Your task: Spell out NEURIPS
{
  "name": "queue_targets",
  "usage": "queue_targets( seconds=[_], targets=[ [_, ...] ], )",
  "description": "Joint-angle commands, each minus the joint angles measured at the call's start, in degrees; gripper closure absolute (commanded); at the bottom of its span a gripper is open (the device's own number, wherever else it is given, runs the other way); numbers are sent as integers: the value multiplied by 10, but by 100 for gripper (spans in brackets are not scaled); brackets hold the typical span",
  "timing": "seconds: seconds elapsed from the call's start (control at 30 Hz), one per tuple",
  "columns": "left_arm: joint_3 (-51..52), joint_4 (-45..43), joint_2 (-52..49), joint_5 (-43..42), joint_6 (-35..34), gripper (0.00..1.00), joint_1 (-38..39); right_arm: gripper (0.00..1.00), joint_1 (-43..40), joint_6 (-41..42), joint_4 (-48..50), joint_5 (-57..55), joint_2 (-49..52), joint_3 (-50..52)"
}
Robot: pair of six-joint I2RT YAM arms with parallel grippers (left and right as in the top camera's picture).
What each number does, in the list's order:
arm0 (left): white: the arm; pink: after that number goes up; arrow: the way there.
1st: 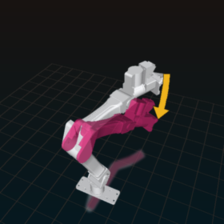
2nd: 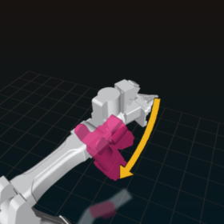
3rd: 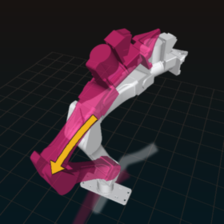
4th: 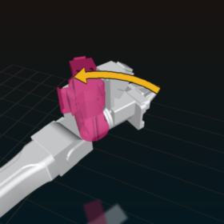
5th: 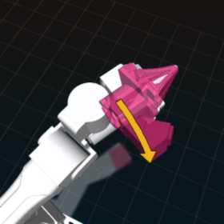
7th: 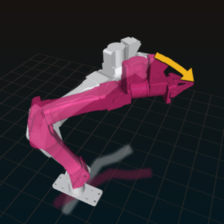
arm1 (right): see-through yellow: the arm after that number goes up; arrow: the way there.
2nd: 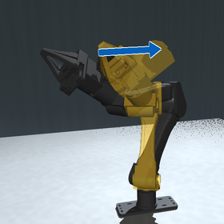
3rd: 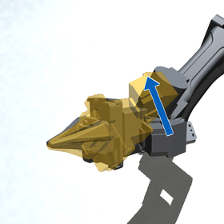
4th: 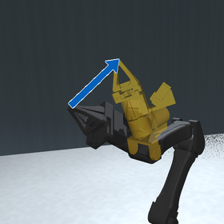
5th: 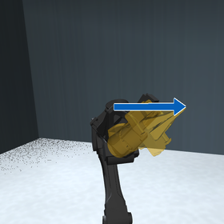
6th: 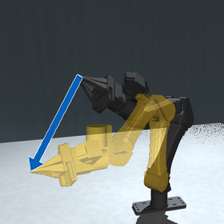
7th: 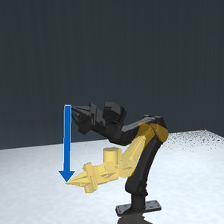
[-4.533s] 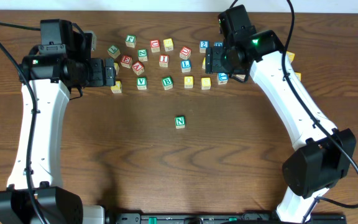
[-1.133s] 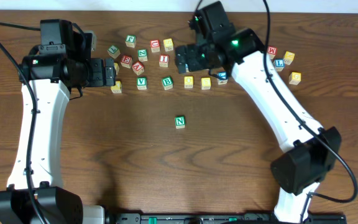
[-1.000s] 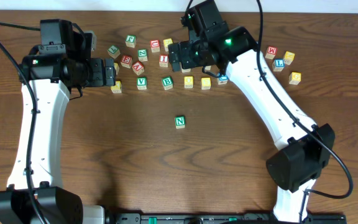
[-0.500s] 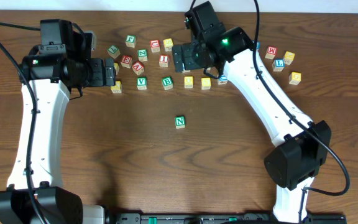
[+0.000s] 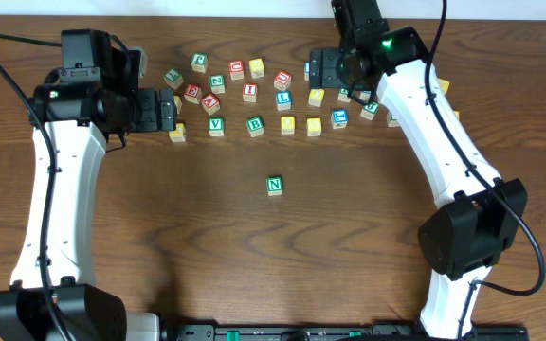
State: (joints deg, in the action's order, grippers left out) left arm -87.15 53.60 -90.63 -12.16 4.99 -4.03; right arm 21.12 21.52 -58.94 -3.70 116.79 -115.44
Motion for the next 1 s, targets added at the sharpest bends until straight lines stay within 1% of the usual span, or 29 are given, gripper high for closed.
queue_targets(
  seconds=[0.0,0.27,0.53,0.97],
  targets=[
    [-15,2,3,-7,10,2,-1,9,3,10,-5,-4,5,-11],
    [-15,2,3,-7,10,2,-1,12,12,38,0,-2,5,-10],
    [-15,2,3,-7,10,2,-1,11,21,37,3,-2,5,-10],
    [-15,2,3,-7,10,2,-1,11,21,2,-24,-2,5,-10]
  ],
)
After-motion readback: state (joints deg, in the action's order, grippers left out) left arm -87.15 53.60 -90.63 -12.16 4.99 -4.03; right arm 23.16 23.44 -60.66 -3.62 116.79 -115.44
